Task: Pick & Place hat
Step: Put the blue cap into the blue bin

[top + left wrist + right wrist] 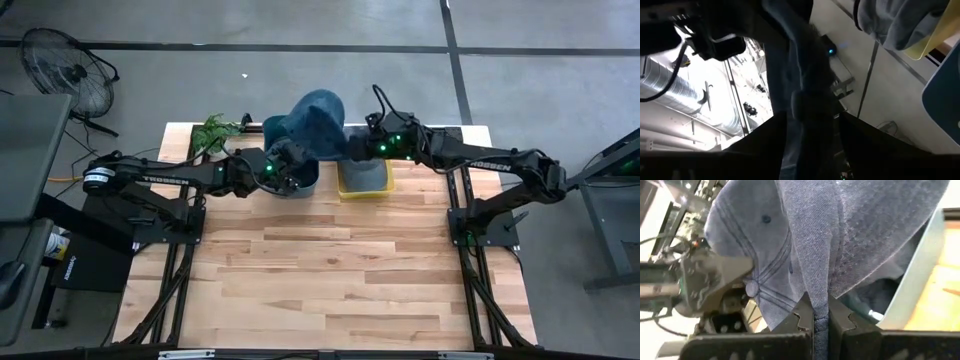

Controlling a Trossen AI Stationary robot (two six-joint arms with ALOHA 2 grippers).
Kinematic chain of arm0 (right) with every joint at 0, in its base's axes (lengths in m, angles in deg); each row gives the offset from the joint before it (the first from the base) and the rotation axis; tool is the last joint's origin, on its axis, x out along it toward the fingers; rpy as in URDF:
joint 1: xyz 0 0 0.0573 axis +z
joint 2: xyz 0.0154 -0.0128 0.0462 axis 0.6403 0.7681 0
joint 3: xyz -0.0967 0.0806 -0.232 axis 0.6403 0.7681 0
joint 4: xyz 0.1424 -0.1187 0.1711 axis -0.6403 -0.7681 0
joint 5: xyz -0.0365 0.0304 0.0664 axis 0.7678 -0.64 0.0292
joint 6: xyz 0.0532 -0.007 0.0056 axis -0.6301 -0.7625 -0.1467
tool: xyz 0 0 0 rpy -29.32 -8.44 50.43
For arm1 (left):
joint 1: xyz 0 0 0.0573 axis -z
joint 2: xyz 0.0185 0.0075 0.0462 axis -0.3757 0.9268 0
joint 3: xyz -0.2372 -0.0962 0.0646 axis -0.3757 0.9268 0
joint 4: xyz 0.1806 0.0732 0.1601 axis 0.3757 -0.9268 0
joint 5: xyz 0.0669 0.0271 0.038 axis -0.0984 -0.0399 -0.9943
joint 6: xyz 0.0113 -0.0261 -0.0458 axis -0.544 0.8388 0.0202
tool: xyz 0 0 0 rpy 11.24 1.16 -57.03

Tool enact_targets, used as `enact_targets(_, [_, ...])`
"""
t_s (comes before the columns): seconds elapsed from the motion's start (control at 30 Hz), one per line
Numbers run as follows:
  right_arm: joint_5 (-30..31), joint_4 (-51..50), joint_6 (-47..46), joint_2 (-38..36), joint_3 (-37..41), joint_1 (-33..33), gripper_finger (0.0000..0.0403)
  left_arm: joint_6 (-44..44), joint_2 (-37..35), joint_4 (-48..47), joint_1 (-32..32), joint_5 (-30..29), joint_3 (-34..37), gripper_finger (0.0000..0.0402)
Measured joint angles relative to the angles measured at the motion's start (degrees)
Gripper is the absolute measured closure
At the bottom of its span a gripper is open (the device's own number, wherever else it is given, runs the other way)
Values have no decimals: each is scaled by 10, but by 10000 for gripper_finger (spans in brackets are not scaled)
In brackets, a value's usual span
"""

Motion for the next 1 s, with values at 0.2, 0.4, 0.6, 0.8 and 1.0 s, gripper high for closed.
enact_targets(0.2, [4,4,1,0,0,28,395,9,0,0,0,0,0,225])
enact_targets(0.4, [5,4,4,0,0,43,395,35,0,0,0,-15,0,249])
enact_targets(0.6, [-7,4,4,0,0,42,395,35,0,0,0,-30,0,348])
enact_targets(0.8, [-8,2,4,0,0,43,395,32,0,0,0,-34,0,394])
enact_targets(1.0, [-8,2,7,0,0,43,395,50,0,27,0,-48,0,399])
